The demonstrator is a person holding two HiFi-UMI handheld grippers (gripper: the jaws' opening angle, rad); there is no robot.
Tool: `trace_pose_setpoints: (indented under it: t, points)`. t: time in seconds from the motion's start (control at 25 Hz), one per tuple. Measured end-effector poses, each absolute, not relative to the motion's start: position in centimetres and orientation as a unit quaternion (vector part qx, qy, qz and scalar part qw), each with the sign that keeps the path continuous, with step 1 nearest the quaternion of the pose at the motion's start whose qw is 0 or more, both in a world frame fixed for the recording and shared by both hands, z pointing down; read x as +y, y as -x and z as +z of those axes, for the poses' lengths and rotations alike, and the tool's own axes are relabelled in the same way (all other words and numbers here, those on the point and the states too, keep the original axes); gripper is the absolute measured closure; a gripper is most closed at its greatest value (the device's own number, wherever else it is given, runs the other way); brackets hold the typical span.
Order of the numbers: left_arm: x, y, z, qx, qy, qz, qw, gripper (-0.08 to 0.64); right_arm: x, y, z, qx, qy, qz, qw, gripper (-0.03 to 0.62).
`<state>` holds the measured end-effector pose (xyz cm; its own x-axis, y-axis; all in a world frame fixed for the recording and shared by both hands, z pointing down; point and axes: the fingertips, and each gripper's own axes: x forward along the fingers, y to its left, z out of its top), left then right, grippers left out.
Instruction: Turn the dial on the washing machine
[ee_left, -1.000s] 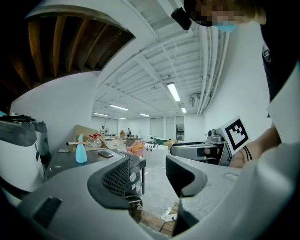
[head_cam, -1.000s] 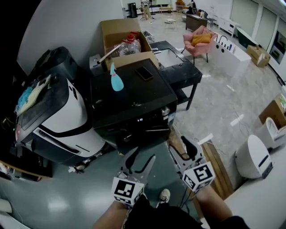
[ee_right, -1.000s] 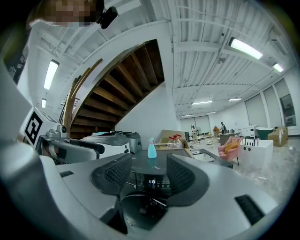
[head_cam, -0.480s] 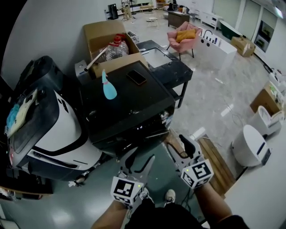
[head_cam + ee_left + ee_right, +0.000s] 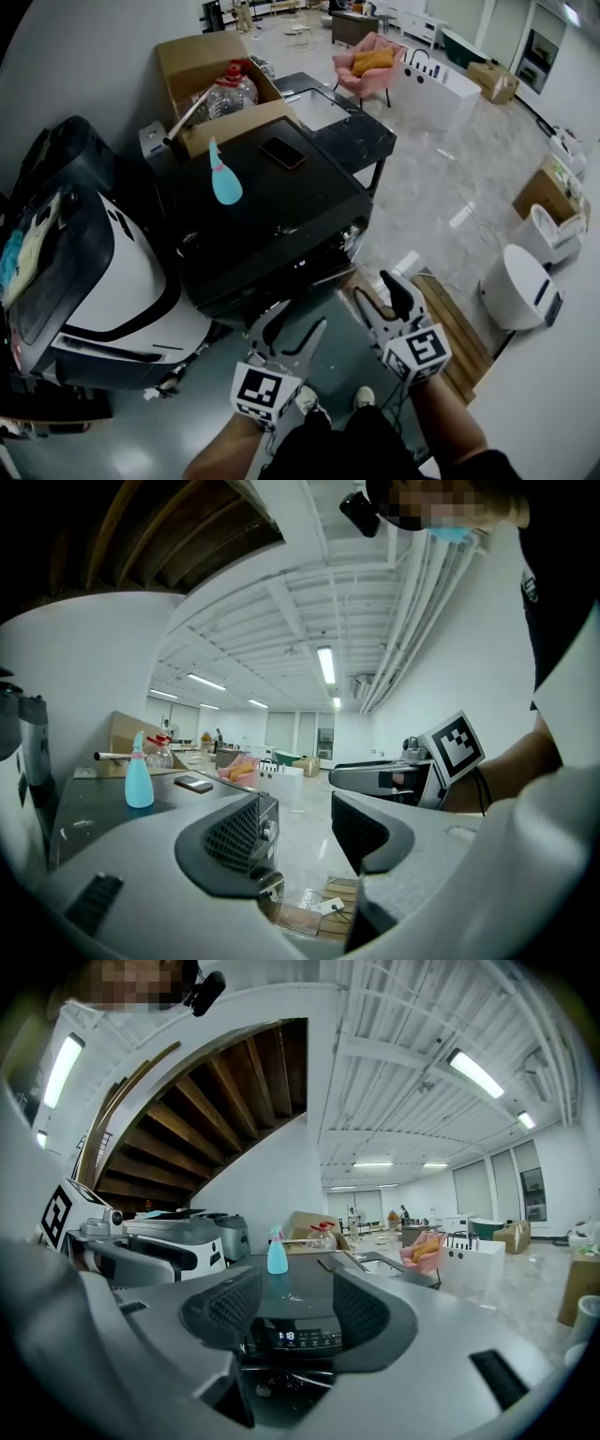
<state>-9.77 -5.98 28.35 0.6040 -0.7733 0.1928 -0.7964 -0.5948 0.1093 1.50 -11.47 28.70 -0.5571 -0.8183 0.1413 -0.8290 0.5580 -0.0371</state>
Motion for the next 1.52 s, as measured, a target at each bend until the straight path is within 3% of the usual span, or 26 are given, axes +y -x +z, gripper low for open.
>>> trace_pose_setpoints:
  t: [0.72,1.2,1.52]
  points:
    - [-11.3,6.3,33.4,-0.458,-0.88,0.092,0.092,0.336,-19.6,-3.3,35.2,-0.896,-0.434,0.047,0.083,0.35]
    - [-14.8,1.3,40.9,-0.475,-0.861,0.114,0.139,0.336,-27.0,-6.7,44.5,-0.903,-0.408,0.086,0.106,0.343]
    - [-16.6,0.1,44.9,-0.494,-0.847,0.117,0.159,0.336,-30.1,-6.2,50.2,-0.907,-0.385,0.049,0.165,0.316]
